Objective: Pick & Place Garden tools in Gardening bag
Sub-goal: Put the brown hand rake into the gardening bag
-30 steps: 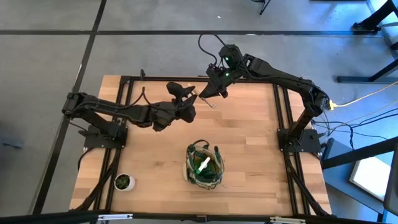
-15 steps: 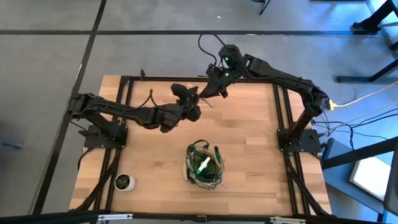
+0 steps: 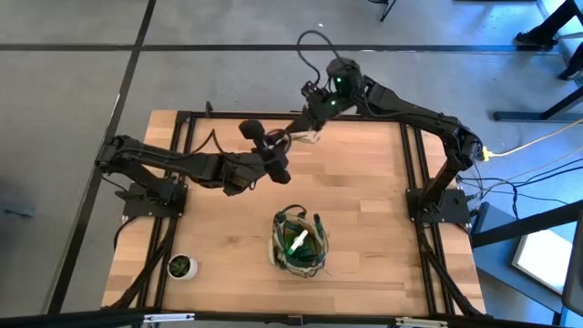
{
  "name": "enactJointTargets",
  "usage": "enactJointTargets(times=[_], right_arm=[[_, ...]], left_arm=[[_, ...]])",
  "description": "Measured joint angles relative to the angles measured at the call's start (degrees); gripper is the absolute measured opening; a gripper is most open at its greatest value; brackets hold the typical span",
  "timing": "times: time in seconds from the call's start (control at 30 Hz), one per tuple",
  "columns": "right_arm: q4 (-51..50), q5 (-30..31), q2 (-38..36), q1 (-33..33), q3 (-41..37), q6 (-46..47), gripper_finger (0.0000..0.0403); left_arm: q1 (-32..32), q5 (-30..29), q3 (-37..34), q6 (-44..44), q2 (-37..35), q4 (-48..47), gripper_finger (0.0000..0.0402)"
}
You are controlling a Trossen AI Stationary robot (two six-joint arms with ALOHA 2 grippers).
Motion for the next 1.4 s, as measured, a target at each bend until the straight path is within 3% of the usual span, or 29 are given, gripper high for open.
enactJointTargets(times=[0.23,0.43,0.6,0.77,0.83,0.97,1.03,1.17,1.23,1.4], right_arm=[[19.6,9.4,0.2,-2.0,0.1,0.5,0.0162],[25.1,12.9,0.2,-6.6,0.1,0.5,0.0186],[25.6,5.3,-0.1,-9.4,0.1,-1.7,0.0187],[25.2,-8.3,-0.3,-9.3,0.1,-4.8,0.0185],[22.7,-11.8,-1.1,-8.5,0.0,-6.7,0.0180],[9.1,-12.3,-4.6,-6.2,0.0,-18.9,0.0161],[-1.1,-8.8,-6.9,-5.4,0.0,-27.9,0.0148],[-18.2,3.7,-10.5,-3.7,0.0,-39.3,0.0122],[-22.6,8.1,-12.0,-2.4,0.0,-41.7,0.0114],[-26.1,12.7,-15.4,1.4,0.0,-44.0,0.0108]], left_arm=[[-0.2,19.8,3.4,-22.0,-3.4,-13.4,0.0059],[1.4,27.6,3.7,-33.3,-6.4,-11.8,0.0059],[3.6,35.2,3.7,-40.8,-8.9,-8.0,0.0059],[5.5,44.9,3.6,-47.3,-9.3,-4.6,0.0059],[5.8,47.9,3.6,-49.6,-9.3,-3.7,0.0059],[5.6,51.5,2.9,-52.6,-9.3,-2.5,0.0059],[5.1,51.6,2.1,-53.8,-9.3,-1.0,0.0059],[4.4,52.6,-0.9,-56.1,-9.3,5.7,0.0059],[4.4,53.2,-2.4,-57.6,-9.3,8.3,0.0059],[5.3,54.7,-7.2,-61.5,-9.3,14.7,0.0059]])
